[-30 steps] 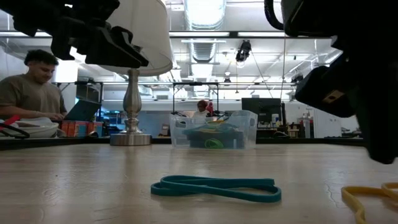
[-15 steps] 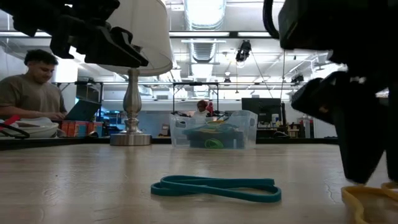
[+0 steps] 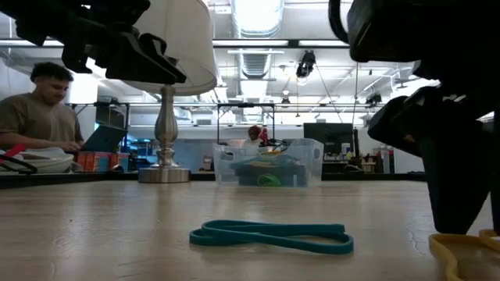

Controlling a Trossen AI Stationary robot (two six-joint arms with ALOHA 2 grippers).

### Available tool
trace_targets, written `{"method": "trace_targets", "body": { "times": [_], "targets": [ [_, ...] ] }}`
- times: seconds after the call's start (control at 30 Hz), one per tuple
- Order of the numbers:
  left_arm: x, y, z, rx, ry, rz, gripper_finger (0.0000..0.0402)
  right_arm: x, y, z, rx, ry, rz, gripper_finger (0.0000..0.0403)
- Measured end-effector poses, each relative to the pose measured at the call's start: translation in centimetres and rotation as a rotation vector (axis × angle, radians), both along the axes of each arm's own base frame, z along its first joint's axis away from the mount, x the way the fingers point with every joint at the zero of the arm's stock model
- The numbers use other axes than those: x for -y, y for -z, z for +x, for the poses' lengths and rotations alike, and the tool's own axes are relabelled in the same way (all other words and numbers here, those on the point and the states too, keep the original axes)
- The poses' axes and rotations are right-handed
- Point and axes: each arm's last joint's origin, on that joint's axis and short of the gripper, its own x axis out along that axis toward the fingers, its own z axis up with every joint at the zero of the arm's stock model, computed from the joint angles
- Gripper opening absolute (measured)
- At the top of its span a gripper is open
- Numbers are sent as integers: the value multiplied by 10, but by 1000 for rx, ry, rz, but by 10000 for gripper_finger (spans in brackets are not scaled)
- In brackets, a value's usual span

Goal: Pick and place rubber bands into bin
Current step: Put the yellow rubber bands into the bin

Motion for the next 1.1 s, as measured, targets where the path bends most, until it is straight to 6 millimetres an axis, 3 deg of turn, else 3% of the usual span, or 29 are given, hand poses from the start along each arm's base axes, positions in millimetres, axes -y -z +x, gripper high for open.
{"method": "trace_targets", "body": {
  "times": [0.4,0.67,0.8,0.97,1.1],
  "targets": [
    [0,0,0,-1,0,-1,157,-13,2,-13,37,-3,-98,126],
    [0,0,0,-2,-1,-1,157,-15,14,-16,18,-4,-160,108],
    [0,0,0,-2,0,-1,158,-15,14,-16,24,-3,-176,84],
    [1,0,0,-1,3,-1,158,-18,9,-12,48,-94,-208,23],
    [1,0,0,-2,4,-1,158,-22,2,-7,91,-159,-250,9]
  ]
}}
